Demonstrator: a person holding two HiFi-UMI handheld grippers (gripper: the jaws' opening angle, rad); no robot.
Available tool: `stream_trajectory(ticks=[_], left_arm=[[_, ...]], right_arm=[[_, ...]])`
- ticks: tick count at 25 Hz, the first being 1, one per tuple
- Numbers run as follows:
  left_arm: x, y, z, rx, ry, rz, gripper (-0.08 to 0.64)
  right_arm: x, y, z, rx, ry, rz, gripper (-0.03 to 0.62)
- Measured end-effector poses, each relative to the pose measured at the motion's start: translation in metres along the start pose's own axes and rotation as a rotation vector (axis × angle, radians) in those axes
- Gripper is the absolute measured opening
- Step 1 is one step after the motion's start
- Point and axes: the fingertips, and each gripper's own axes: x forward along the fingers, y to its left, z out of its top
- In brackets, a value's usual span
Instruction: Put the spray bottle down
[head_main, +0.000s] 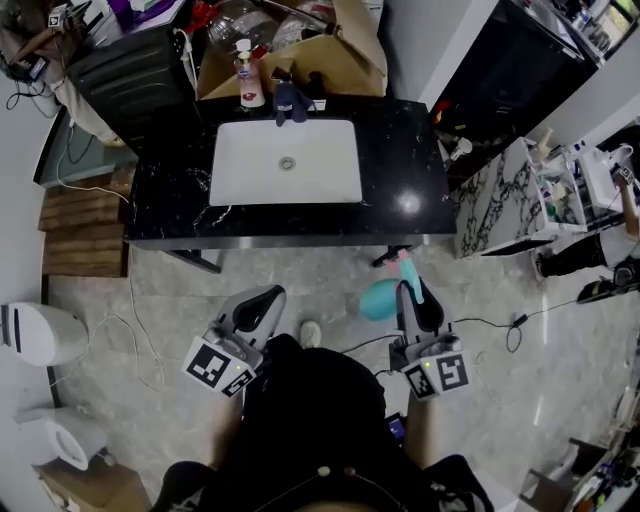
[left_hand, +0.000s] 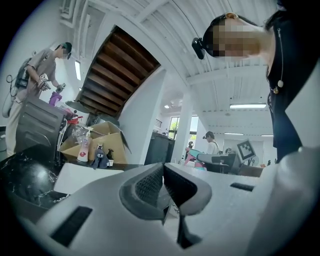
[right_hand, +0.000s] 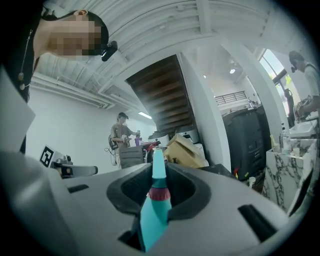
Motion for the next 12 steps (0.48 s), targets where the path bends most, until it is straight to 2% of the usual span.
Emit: stream_trajectory(ticks=[12], left_arm=[[0.070, 0.047, 0.000, -0.039, 0.035, -0.025, 0.011]], right_arm=[[0.086, -0.047, 0.005, -0.023, -0.001, 0.020, 0.089]])
